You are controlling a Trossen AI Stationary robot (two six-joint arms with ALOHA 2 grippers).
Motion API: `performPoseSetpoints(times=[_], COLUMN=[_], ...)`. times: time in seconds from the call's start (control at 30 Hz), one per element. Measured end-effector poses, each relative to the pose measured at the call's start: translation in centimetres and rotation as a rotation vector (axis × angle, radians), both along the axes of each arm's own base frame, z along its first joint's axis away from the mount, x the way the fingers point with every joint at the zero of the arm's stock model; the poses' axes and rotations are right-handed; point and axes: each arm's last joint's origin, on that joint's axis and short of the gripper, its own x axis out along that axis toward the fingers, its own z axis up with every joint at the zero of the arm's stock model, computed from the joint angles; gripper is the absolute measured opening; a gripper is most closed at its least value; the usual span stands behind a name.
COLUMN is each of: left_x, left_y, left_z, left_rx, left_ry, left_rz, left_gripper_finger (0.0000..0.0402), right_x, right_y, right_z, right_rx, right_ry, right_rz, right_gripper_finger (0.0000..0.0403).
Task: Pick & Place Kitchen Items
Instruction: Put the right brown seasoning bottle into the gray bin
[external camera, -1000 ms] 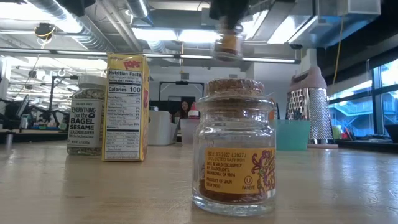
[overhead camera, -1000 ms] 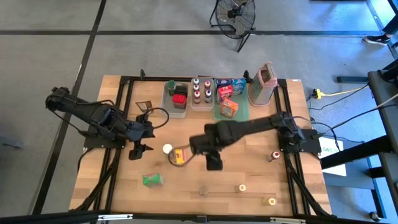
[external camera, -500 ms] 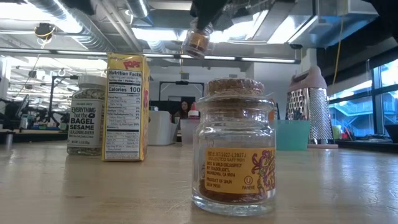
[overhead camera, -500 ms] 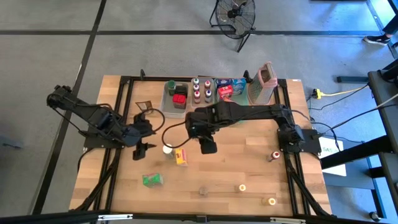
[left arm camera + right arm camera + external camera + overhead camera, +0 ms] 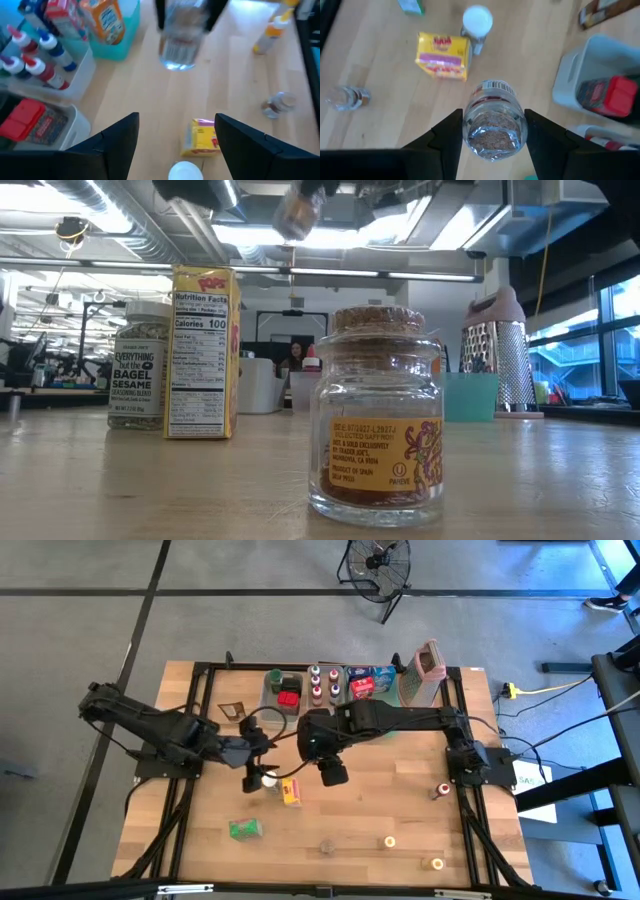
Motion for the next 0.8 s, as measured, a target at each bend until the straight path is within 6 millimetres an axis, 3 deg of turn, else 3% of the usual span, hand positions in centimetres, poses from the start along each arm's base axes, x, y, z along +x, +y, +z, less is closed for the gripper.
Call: performPoseSetpoints(times=[0.2, 0.43, 0.8], left_x=[1.8, 3.0, 4.1], left_y=[0.3, 1.4, 4.4], left_z=[-0.3, 0.4, 0.4], left_rx=[0.010, 0.066, 0.090], left_ry=[-0.046, -0.140, -0.143], left_rz=[0.034, 0.014, 0.007], left_gripper_finger=[0.0255, 0.0255, 0.0255], right_x=[-0.7, -0.6, -0.4], right_y=[-0.1, -0.6, -1.7], right_z=[1.6, 1.6, 1.7], right_rx=[-0.054, -0.116, -0.152], right_ry=[-0.069, -0.077, -0.095], right_rz=[0.004, 0.020, -0.023], right_gripper_finger=[0.0184, 0.0184, 0.0184])
